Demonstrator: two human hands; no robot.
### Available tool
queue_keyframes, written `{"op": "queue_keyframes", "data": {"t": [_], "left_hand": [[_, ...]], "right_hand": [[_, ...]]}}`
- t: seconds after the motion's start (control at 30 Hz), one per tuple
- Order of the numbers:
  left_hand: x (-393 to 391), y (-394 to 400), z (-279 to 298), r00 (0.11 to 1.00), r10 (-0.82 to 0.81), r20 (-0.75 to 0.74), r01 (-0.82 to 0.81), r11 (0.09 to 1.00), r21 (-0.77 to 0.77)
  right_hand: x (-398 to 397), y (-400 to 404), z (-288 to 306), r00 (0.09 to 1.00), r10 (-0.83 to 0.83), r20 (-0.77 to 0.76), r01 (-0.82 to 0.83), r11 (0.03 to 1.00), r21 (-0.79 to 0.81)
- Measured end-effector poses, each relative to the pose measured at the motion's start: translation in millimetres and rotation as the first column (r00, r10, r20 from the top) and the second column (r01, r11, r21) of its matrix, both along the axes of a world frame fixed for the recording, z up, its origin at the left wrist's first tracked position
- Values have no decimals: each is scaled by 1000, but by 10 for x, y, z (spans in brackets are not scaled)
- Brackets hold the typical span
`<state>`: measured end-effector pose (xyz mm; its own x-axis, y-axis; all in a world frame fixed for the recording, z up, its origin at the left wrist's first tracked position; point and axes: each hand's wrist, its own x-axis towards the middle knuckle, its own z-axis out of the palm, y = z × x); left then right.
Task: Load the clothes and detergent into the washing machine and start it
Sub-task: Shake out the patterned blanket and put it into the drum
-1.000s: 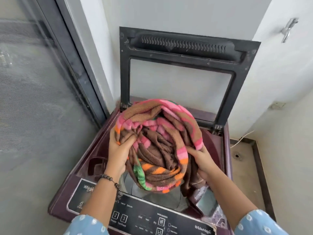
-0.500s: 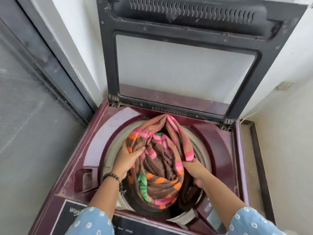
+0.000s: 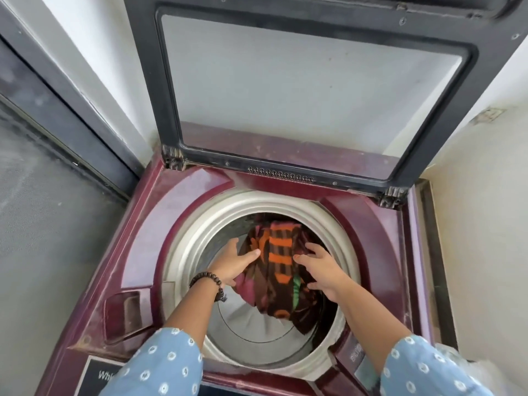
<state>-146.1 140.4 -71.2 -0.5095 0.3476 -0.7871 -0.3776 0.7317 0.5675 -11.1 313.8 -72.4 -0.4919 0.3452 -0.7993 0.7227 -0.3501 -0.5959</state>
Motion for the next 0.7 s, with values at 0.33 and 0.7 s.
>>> {"op": "queue_keyframes", "data": {"t": [0.33,0.7], "left_hand": [[105,-9,131,973,-145,-180,140,989,-37],[614,3,654,602,-393,-696,344,913,-218]], "right_hand": [[101,-93,238,996,29,-86,-26,999,28],[242,-348,592,819,567,87,-409,472,781]]}}
